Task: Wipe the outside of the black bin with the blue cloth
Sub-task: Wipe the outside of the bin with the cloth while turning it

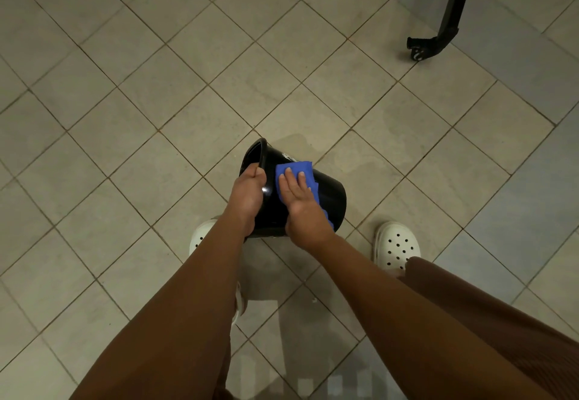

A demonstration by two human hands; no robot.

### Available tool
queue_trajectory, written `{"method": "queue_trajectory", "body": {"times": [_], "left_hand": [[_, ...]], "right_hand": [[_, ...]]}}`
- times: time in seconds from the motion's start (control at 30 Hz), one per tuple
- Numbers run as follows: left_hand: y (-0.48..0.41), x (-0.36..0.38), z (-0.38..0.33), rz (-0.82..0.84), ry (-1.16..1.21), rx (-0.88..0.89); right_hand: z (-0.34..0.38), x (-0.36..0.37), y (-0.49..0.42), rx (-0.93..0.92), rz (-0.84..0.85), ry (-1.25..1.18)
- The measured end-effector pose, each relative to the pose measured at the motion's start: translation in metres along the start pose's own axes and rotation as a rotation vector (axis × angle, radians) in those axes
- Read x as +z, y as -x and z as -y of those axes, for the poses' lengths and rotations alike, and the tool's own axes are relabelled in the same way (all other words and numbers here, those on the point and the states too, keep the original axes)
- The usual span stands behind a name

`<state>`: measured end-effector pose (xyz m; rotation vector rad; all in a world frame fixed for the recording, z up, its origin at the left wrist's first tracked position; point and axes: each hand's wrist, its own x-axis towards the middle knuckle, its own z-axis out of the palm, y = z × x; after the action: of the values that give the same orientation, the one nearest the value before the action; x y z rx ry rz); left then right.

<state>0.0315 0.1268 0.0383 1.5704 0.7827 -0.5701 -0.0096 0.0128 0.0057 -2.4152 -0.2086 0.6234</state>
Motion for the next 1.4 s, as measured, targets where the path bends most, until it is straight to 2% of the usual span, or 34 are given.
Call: {"method": "queue_trajectory", "body": {"times": [0.07, 0.2, 0.27, 0.37, 0.43, 0.57, 0.7, 0.8, 0.87, 1.0, 1.1, 1.23, 1.4], "left_hand": [[0.001, 0.001, 0.0, 0.004, -0.008, 0.012], [0.004, 0.002, 0.001, -0.013, -0.033, 0.004], [0.005, 0.003, -0.001, -0.001, -0.04, 0.007], [0.005, 0.006, -0.003, 0.018, -0.077, 0.01], [0.007, 0.006, -0.004, 0.009, -0.08, 0.006], [0.005, 0.002, -0.004, -0.004, -0.069, -0.003], [0.006, 0.007, -0.005, 0.034, -0.078, 0.019], [0.005, 0.006, -0.004, 0.013, -0.082, 0.025], [0.005, 0.005, -0.002, 0.002, -0.056, 0.018], [0.009, 0.003, -0.002, -0.022, -0.045, -0.021], [0.007, 0.002, -0.005, -0.01, -0.026, -0.071], [0.001, 0.003, -0.009, -0.023, 0.046, -0.195], [-0.006, 0.007, -0.009, -0.105, -0.058, -0.227]], "right_hand": [[-0.01, -0.005, -0.005, 0.045, 0.01, -0.005], [-0.03, -0.017, -0.008, 0.283, 0.082, -0.076], [-0.036, -0.02, -0.007, 0.342, 0.103, -0.129], [-0.032, -0.015, -0.004, 0.401, 0.027, -0.158], [-0.025, -0.005, 0.004, 0.367, -0.056, -0.131], [-0.02, 0.014, 0.019, 0.046, -0.148, -0.103], [-0.021, 0.011, 0.007, -0.121, -0.12, -0.02], [-0.021, 0.005, -0.001, -0.178, -0.059, 0.062], [-0.024, 0.004, -0.002, -0.137, -0.026, 0.082], [-0.042, -0.002, -0.001, 0.141, 0.018, 0.043], [-0.053, -0.008, 0.003, 0.265, 0.054, 0.027], [-0.057, -0.002, 0.009, 0.289, 0.031, -0.072], [-0.058, 0.005, 0.021, 0.239, -0.017, -0.009]]}}
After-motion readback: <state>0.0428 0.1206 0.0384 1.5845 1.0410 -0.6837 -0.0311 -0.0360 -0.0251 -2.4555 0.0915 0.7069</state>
